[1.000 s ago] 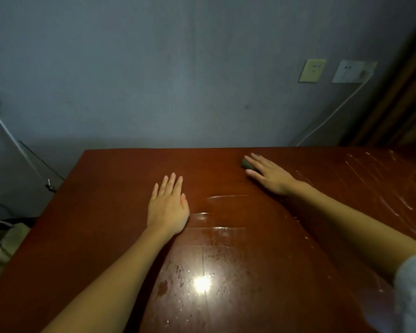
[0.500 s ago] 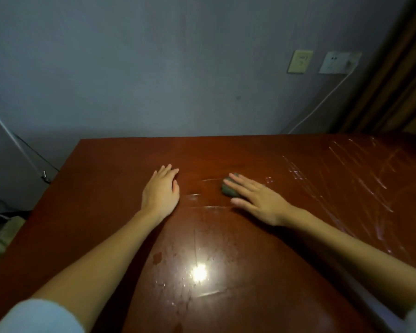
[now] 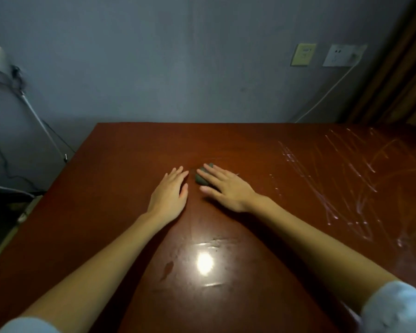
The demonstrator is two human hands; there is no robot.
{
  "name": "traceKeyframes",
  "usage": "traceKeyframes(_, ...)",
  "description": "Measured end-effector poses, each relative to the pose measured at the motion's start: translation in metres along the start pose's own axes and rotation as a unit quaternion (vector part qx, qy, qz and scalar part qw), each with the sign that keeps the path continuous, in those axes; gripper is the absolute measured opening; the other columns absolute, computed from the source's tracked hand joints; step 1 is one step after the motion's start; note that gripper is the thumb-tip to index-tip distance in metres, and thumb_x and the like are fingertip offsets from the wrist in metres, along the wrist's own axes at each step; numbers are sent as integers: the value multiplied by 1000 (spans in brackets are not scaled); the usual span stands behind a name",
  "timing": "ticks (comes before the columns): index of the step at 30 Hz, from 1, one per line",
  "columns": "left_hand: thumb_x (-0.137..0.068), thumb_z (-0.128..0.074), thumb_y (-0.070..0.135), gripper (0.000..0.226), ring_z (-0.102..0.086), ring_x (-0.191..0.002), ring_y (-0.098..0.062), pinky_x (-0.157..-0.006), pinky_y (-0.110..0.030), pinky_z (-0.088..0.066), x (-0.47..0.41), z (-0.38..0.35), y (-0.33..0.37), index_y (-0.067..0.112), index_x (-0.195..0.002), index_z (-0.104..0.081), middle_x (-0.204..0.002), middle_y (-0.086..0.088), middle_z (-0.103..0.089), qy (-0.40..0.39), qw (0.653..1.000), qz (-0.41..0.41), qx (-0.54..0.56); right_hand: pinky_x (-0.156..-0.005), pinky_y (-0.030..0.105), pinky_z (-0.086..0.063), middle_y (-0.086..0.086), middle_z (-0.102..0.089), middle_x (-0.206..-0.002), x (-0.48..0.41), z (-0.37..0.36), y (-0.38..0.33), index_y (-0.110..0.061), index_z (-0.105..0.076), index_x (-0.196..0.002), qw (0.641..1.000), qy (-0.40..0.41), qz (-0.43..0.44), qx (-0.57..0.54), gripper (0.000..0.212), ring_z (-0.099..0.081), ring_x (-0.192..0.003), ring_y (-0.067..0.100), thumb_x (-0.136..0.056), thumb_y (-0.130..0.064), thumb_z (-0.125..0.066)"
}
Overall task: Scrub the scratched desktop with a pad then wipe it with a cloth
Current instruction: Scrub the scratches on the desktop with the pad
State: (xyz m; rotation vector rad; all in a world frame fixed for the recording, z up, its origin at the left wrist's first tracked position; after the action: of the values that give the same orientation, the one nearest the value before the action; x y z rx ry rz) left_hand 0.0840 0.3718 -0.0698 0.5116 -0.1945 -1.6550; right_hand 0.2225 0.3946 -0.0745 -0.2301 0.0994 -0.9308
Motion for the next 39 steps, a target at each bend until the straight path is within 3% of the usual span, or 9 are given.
traceKeyframes(3,-102,-37,22,47,-14,-147,-16,-118,-27,-6,5,1,4,13,-147,-34,-158,-4,-22,-9,999,37,-4,-120,27,-2,-11,-4,-159,44,3,5,-38,-8,-150,999,11,42,-2,75,0,-146,6,-83,-73,-5)
traceKeyframes(6,-103,-34,27,50,-8,-148,-16,-118,-27,-3,19,-2,18,14,-150,-27,-160,-4,-15,-25,999,43,-19,-118,29,-2,-6,-7,-160,41,20,55,-36,-9,-150,999,32,-25,1,92,-3,-147,11,-73,-82,8)
traceKeyframes(11,-103,-26,32,53,-5,-148,-14,-119,-28,-2,30,-11,23,17,-153,-17,-160,-1,-10,-24,997,29,-73,-118,37,-1,-3,-1,-161,2,17,72,-33,-7,-152,993,4,-118,17,65,1,-148,17,-95,-63,-17)
traceKeyframes(19,-102,-29,31,52,-8,-148,-13,-120,-29,-6,28,-10,21,17,-152,-22,-160,0,-13,-17,997,36,-63,-115,23,6,-13,3,-158,104,-3,-32,-37,-6,-151,999,17,37,8,59,7,-144,4,-98,-55,-25)
traceKeyframes(22,-102,-28,32,52,-7,-148,-14,-121,-29,-5,28,-9,23,17,-152,-21,-160,-1,-12,-18,997,27,-64,-110,16,10,-14,1,-158,128,8,1,-36,-7,-151,999,25,-24,6,57,5,-145,3,-99,-51,-26)
traceKeyframes(26,-103,-26,32,52,-6,-148,-14,-121,-30,-4,29,-10,23,17,-152,-19,-160,-1,-11,-17,998,24,-63,-118,33,0,-2,-4,-161,93,24,79,-33,-8,-151,983,29,-181,6,62,-1,-148,15,-97,-58,-21)
traceKeyframes(29,-102,-27,31,52,-8,-148,-15,-121,-30,-5,28,-9,22,16,-152,-22,-160,-2,-13,-7,998,24,-59,-119,39,-2,0,-2,-160,54,28,97,-31,-6,-152,973,29,-230,18,69,0,-148,20,-93,-66,-17)
traceKeyframes(36,-100,-33,29,52,-13,-147,-16,-120,-30,-8,26,-9,23,15,-150,-29,-159,-3,-18,6,998,26,-53,-115,26,4,-8,-1,-160,86,-1,-24,-36,-7,-151,998,31,-40,23,65,3,-147,10,-94,-62,-26)
traceKeyframes(39,-101,-31,31,52,-12,-147,-16,-120,-30,-7,28,-8,24,15,-150,-28,-159,-3,-18,-1,999,24,-48,-118,25,4,-14,4,-158,144,-2,-32,-41,-1,-149,999,38,-21,19,70,8,-145,4,-87,-71,-12)
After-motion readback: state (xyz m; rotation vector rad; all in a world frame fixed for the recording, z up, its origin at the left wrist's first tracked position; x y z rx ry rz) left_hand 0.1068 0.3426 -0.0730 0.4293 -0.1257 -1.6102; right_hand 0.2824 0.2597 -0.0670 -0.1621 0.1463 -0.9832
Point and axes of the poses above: each hand's wrist, its own x-axis away from the middle knuckle, its own z-axis out of the back of the hand, y = z × x, the point moved 8 cm from there along -x, towards the middle knuckle
